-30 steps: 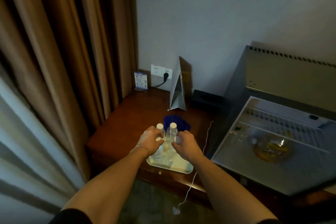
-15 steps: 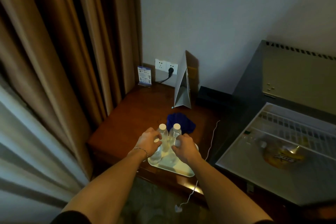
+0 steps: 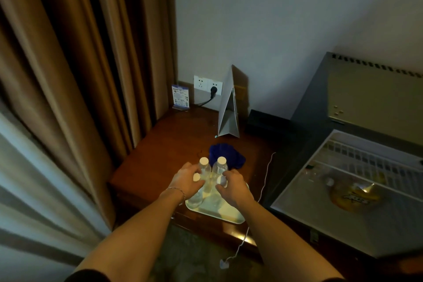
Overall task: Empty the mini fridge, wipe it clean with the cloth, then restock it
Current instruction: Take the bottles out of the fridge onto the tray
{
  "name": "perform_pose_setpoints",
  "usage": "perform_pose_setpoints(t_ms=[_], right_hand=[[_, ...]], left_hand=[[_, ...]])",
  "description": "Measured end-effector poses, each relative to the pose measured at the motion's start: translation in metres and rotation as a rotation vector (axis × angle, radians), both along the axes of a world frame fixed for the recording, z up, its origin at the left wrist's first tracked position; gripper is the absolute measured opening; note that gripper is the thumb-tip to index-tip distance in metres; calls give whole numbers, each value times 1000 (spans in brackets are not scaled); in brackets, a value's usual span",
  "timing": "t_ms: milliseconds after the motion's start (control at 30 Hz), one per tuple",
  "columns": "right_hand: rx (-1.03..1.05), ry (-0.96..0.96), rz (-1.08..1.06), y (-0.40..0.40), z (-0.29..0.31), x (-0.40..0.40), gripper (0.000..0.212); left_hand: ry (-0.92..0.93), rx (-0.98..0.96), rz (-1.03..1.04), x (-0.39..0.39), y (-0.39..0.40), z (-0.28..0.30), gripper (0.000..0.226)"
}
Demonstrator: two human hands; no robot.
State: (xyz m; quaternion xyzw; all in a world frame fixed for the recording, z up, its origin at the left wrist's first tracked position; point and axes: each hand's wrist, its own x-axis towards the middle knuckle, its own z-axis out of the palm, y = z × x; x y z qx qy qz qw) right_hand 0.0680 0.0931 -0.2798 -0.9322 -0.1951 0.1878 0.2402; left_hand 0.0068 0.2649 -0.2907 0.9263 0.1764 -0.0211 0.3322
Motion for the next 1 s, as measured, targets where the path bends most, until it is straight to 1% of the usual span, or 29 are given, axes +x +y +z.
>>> perform_pose_setpoints(t_ms=[100,200,300,367,467,533,633,733,833,900,1000], right_hand=[[19,-10,7,-7,7,-3,44],[23,-44,8,-22,14,-7,43],[-14,-48,-21,-44,18,-9,46],[-54,-39,-50,-65,18,-11,45],[-47,-24,-92,-102,20,-13,41],[-14,4,-132,-124,22,-12,39],[8,11,-165,-171,26,-10,39],[-31,-20,-176,-224,35,-6,51],[-58,-74,-218,-277,43,0,56],[-81,-100,-245,-308,44,3,56],[-80,-114,-296,-343,45,0,54]], left_hand=[[13,4,25,0,-1,1,36],[75,51,40,1,-3,5,48],[122,189,46,5,-6,15,65],[122,281,47,7,-14,24,73],[74,340,78,11,-38,39,76],[41,347,59,17,-54,46,73],[-7,352,-20,20,-100,54,66],[-17,290,-73,20,-157,52,57],[27,248,-145,26,-214,49,65],[50,225,-189,28,-250,51,71],[52,226,-235,28,-295,56,73]])
